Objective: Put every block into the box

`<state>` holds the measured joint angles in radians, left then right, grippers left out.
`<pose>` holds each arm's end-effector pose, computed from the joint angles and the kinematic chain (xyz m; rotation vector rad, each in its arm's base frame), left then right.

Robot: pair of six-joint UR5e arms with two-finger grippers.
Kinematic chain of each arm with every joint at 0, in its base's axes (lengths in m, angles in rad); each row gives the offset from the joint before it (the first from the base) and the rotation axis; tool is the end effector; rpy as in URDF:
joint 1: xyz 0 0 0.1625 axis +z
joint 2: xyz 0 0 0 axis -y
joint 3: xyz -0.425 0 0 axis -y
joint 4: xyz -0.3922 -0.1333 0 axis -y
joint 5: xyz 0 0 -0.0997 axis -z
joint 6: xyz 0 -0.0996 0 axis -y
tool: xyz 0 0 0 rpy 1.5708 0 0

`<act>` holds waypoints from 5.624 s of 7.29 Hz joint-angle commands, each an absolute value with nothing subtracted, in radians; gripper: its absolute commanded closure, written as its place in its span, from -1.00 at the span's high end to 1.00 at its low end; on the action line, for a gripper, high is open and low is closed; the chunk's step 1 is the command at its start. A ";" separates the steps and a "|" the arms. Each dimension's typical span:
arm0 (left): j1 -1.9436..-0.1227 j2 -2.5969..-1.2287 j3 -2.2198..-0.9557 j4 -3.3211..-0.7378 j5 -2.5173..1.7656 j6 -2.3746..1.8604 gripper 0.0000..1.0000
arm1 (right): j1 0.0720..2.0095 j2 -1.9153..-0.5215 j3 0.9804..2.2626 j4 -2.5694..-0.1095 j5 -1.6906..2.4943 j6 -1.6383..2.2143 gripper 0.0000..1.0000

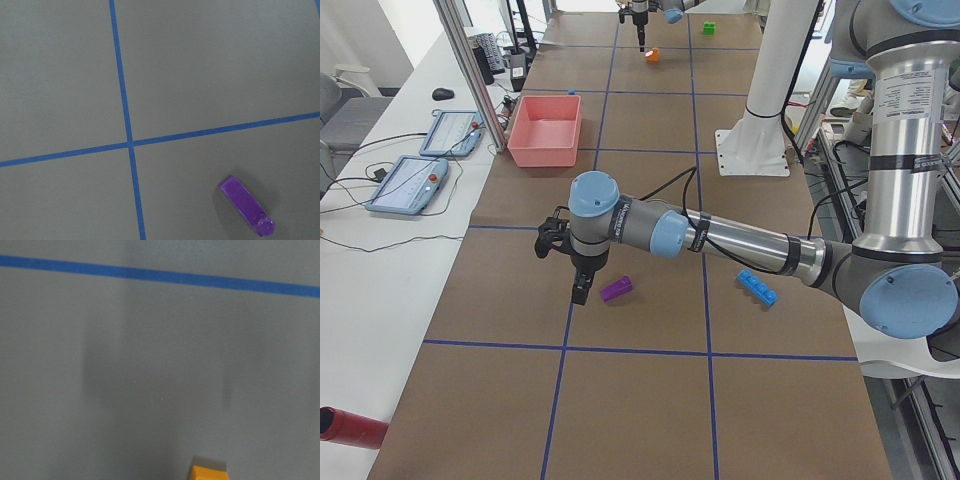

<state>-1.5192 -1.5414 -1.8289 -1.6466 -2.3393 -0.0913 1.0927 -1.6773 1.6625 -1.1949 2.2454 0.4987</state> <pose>-0.0389 -0.4887 0.5368 0.2341 0.7809 0.0795 -0.1521 -0.4480 0.6284 -0.0064 -0.7519 -0.1022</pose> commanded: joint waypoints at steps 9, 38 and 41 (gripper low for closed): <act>-1.458 -1.543 -1.828 -1.652 -2.338 -0.223 1.00 | 1.037 -1.726 1.658 -1.197 2.302 0.518 -1.00; -1.041 -1.933 -1.914 -1.498 -2.219 -1.143 -1.00 | 0.859 -0.465 0.780 -1.043 1.895 0.784 -0.29; -1.095 -2.165 -1.913 -1.341 -2.344 -1.161 -1.00 | 0.888 -0.460 0.772 -1.031 1.931 0.804 1.00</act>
